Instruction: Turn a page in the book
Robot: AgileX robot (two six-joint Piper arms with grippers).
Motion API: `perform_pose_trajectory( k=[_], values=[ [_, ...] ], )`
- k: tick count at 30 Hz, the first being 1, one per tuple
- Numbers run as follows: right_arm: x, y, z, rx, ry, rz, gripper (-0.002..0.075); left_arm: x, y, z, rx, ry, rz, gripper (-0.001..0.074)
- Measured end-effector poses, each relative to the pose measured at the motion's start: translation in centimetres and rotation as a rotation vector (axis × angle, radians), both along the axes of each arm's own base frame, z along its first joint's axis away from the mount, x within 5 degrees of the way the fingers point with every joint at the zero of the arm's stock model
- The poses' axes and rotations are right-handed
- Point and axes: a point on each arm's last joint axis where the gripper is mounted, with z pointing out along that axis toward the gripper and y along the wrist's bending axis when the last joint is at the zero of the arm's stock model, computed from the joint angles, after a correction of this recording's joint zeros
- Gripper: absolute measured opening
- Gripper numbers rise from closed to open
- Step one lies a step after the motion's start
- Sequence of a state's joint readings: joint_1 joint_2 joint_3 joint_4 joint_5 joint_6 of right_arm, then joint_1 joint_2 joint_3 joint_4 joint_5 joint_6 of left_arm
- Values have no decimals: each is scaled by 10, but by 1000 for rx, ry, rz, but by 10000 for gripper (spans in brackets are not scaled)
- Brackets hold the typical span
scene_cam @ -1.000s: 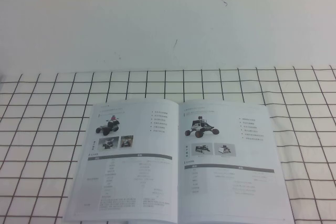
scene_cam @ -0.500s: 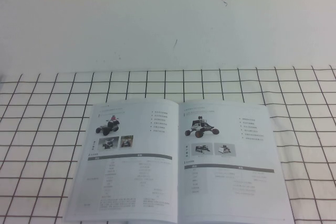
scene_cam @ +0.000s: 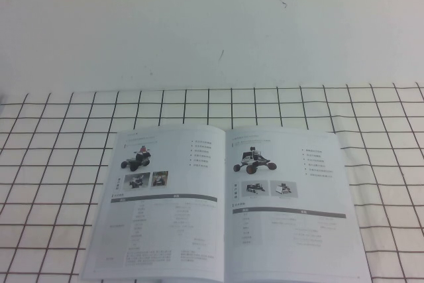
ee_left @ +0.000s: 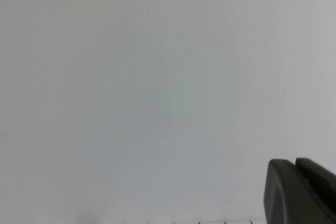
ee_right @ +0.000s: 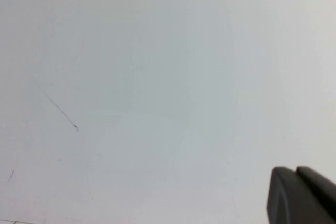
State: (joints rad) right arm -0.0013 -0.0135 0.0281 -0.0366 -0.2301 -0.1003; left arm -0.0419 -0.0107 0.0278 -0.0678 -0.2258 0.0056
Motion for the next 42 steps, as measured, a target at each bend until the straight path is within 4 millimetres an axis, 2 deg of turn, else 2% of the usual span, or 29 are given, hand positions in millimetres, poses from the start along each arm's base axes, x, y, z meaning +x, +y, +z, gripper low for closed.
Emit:
perform_pose_trajectory(
  k=[6,9,13,18,22,26,30,35,42],
  values=[
    [-2,0,8,17,-89,3,-2,-1,0,2,-15,-28,0,-2],
    [-3,0,12,19,-110,3,-2,-2,2,7,-148,-75,-18,-2],
    [-8,0,36,27,-61,3,-2,-3,3,13,-238,-51,-41,-2],
    [-24,0,74,50,110,14,-2,-14,-1,54,-182,40,-69,-2],
    [-22,3,96,74,331,33,-2,-15,-4,84,-103,162,-70,-2],
    [-4,10,112,109,605,105,-2,7,-7,94,-83,390,-81,-2],
    [25,20,117,22,867,228,-2,35,-14,91,-96,614,-132,-2],
    [74,25,96,-125,1160,359,-1,79,-31,66,-105,923,-292,-2],
    [125,29,61,-144,1315,460,-1,126,-50,35,-206,1059,-482,-2]
  ],
)
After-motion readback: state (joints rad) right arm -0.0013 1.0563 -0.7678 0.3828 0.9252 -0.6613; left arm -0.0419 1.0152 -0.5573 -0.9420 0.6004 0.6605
